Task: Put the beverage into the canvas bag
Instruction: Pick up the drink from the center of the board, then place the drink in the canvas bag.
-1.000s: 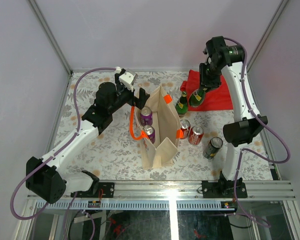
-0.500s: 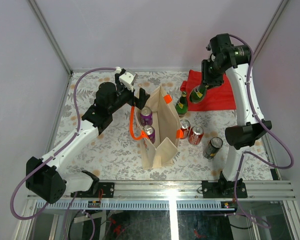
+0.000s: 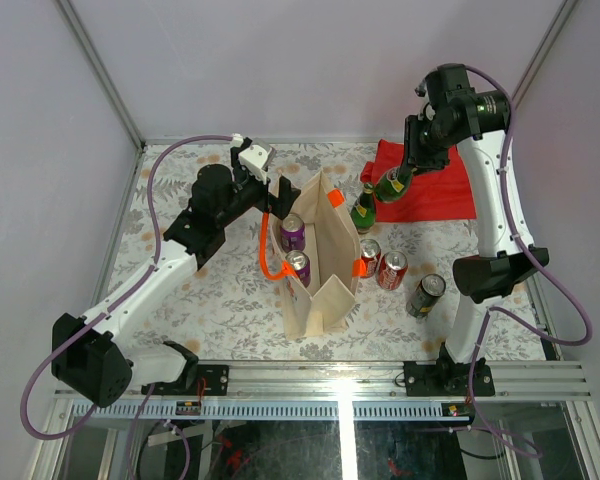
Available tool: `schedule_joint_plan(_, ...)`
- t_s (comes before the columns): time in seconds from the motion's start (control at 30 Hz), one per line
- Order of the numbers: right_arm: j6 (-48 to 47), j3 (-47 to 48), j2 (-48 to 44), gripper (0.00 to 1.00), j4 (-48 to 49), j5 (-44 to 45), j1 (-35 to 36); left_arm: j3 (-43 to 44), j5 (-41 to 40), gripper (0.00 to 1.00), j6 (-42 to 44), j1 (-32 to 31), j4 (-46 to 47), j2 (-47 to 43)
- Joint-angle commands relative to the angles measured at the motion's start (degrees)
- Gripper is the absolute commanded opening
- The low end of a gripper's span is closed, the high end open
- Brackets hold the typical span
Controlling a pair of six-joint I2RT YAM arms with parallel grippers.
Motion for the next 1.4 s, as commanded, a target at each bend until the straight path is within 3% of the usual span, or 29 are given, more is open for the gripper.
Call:
schedule_joint_plan(0.0,0.07,3.72,-5.09,0.00,5.36,-3.20,-0.14,0.13,0.71,1.00,-0.13,-0.20,1.15,0.05)
schedule_joint_plan(0.83,-0.30,-4.85,-6.53,0.00,4.32,0.74,-0.15,0.11,0.57,1.00,-0.11,-0.42,1.13,0.11)
schedule_joint_plan(1.37,-1.17,-4.86,-7.21,0.00,-0.93,-0.35,-0.16,0.24,0.97,1.00,-0.51,-0.50,1.27,0.76)
